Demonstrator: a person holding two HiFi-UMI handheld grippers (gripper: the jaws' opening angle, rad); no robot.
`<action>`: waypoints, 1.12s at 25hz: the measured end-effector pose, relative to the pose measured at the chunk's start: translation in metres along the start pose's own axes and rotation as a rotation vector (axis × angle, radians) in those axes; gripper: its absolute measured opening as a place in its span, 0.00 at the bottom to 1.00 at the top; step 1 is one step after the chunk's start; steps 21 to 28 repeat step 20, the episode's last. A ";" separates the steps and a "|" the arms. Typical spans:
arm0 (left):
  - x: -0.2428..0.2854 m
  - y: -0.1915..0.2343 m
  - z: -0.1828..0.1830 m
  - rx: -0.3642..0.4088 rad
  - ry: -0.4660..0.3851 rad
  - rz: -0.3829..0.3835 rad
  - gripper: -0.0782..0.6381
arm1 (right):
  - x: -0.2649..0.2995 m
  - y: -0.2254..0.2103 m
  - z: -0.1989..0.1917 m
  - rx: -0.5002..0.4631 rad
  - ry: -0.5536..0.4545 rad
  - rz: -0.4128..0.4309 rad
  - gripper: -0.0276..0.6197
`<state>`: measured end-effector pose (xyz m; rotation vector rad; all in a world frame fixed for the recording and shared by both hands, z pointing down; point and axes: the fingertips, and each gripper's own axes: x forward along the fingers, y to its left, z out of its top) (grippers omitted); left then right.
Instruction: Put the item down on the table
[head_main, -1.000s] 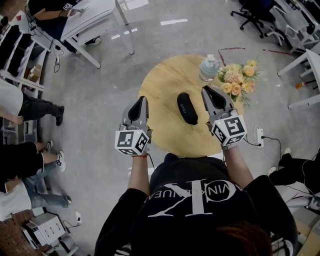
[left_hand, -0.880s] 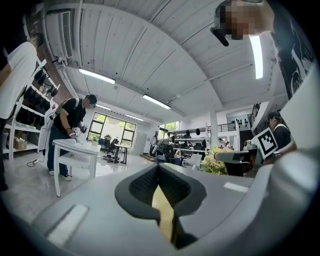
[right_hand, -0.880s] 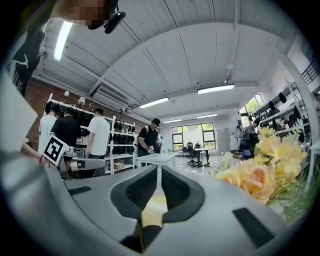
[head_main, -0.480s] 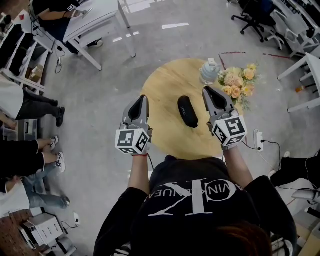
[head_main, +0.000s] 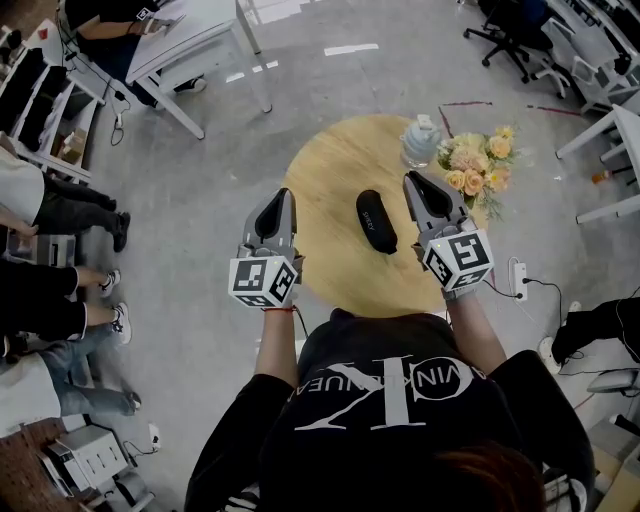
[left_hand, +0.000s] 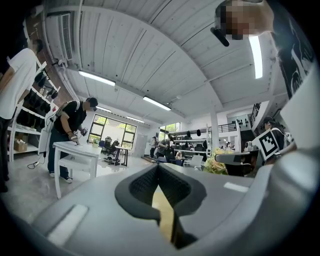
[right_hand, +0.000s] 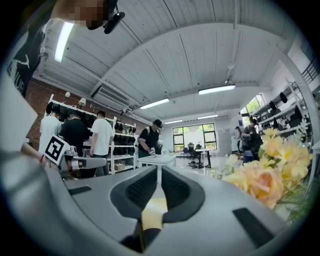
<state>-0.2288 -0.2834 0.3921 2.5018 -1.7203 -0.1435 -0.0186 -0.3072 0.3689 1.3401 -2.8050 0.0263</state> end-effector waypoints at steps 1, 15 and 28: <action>0.000 0.000 0.000 0.000 0.000 0.000 0.12 | 0.000 0.000 0.000 0.000 0.001 -0.001 0.10; 0.004 -0.001 -0.003 -0.005 0.003 -0.002 0.13 | 0.002 -0.001 -0.004 0.002 0.008 0.005 0.10; 0.001 0.000 -0.001 0.003 0.005 0.002 0.12 | 0.001 0.001 -0.002 0.004 0.009 0.004 0.10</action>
